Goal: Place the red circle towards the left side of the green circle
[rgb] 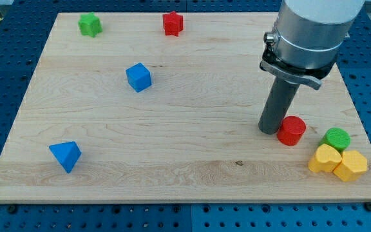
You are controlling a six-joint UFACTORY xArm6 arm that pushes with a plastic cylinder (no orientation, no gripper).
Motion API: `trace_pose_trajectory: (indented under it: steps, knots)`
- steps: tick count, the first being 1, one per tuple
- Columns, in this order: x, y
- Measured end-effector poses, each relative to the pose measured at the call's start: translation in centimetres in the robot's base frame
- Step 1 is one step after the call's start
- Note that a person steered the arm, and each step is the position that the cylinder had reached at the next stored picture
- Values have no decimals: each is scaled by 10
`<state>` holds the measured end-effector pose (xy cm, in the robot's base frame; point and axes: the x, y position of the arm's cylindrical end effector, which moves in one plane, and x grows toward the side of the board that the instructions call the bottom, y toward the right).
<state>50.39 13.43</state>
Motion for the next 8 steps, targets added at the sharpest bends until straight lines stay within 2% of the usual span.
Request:
trace_pose_trajectory:
  steps: [1,3,5,7,8]
  knots:
    - [-22,2]
    - [1,25]
    - [2,25]
    - [4,-14]
    - [25,-14]
